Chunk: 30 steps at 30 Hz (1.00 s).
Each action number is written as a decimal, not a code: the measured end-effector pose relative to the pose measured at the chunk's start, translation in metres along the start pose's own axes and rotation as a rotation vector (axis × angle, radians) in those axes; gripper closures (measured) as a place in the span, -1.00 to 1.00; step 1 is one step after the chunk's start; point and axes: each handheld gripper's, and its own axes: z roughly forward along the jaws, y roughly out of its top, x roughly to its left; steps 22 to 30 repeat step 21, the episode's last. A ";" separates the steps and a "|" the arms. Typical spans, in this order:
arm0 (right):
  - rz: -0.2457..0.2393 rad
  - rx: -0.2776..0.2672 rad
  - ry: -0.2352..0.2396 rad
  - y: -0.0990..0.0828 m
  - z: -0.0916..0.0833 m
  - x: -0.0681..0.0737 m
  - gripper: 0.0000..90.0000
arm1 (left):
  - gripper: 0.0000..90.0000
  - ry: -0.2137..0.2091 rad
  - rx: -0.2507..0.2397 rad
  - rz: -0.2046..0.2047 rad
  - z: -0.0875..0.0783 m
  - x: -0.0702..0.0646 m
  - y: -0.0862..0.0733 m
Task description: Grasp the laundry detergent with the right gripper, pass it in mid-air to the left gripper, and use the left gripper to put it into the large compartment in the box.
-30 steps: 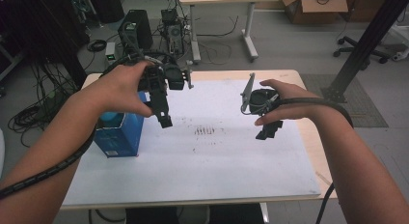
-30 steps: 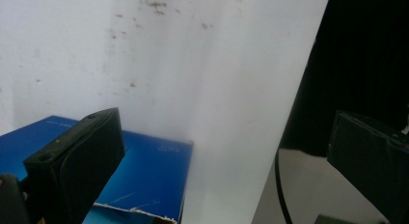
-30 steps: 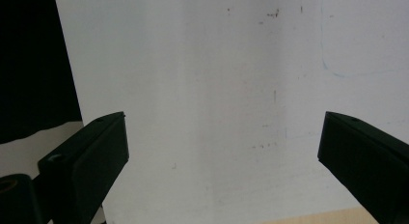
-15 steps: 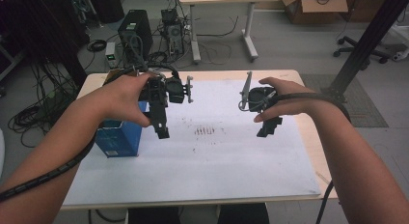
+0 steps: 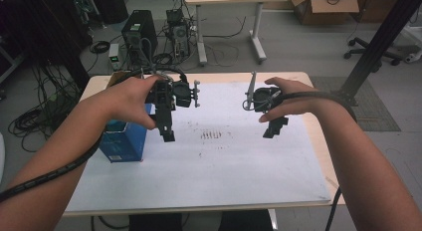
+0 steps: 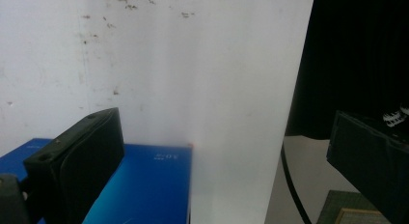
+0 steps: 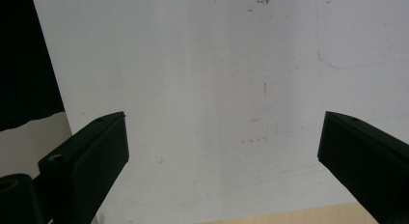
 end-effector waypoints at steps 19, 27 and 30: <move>-0.004 0.005 0.002 0.003 0.002 -0.006 -0.91 | -1.00 -0.007 0.002 -0.003 0.003 0.006 -0.001; -0.006 0.006 -0.003 0.003 0.001 -0.006 -0.91 | -1.00 -0.004 0.004 -0.008 0.003 0.006 -0.001; -0.006 0.006 -0.003 0.003 0.001 -0.006 -0.91 | -1.00 -0.004 0.004 -0.008 0.003 0.006 -0.001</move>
